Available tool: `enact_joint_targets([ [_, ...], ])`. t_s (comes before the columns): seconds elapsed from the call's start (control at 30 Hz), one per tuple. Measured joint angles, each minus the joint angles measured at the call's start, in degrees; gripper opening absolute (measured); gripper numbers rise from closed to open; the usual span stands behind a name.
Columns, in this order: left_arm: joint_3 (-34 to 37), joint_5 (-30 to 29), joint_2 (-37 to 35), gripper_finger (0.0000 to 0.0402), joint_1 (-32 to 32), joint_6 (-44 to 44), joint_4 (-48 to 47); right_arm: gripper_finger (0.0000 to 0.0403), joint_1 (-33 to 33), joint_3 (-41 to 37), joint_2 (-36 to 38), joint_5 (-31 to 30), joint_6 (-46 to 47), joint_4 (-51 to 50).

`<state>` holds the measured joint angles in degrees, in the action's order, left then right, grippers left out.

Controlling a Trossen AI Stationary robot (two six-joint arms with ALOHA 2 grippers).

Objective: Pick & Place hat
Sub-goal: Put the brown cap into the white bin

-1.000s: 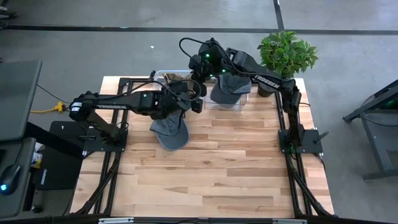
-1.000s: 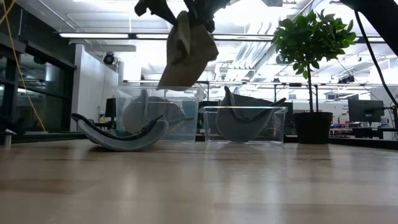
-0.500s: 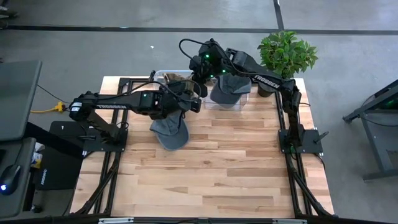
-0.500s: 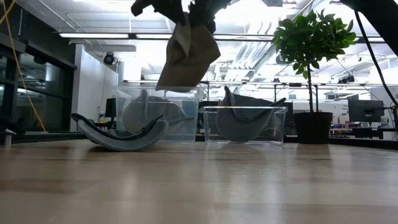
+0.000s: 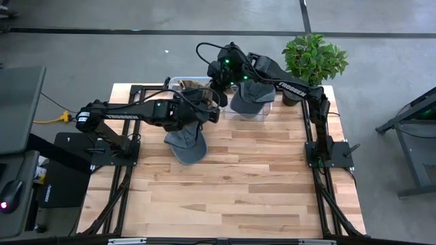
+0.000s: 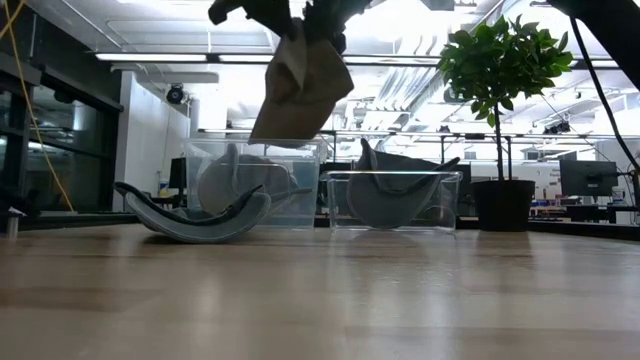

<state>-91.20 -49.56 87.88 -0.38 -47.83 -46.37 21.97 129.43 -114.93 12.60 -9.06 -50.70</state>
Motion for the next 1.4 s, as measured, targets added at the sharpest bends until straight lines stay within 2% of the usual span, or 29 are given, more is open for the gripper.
enact_joint_targets([
  [0.33,0.0,-8.2,0.0,0.0000,0.0,-6.2,-11.4,0.0000,0.0,0.0,0.0,1.3,-0.1,-1.0],
  [0.77,0.0,-8.7,-0.1,0.0000,0.0,-6.1,-10.8,0.0010,0.0,0.0,0.0,0.8,0.0,-0.5],
  [0.9,0.0,-8.7,-0.1,0.0000,0.0,-6.4,-10.8,0.0050,0.0,0.0,0.0,0.7,0.0,-0.5],
  [1.23,-0.4,-10.4,-0.9,0.0000,0.1,-6.5,-11.0,0.0203,0.2,0.0,4.4,0.2,-1.8,-1.3],
  [1.4,-5.9,-12.5,-0.9,0.0000,0.1,-4.9,-13.0,0.0239,0.2,0.0,8.7,-2.7,-3.3,-2.7],
])
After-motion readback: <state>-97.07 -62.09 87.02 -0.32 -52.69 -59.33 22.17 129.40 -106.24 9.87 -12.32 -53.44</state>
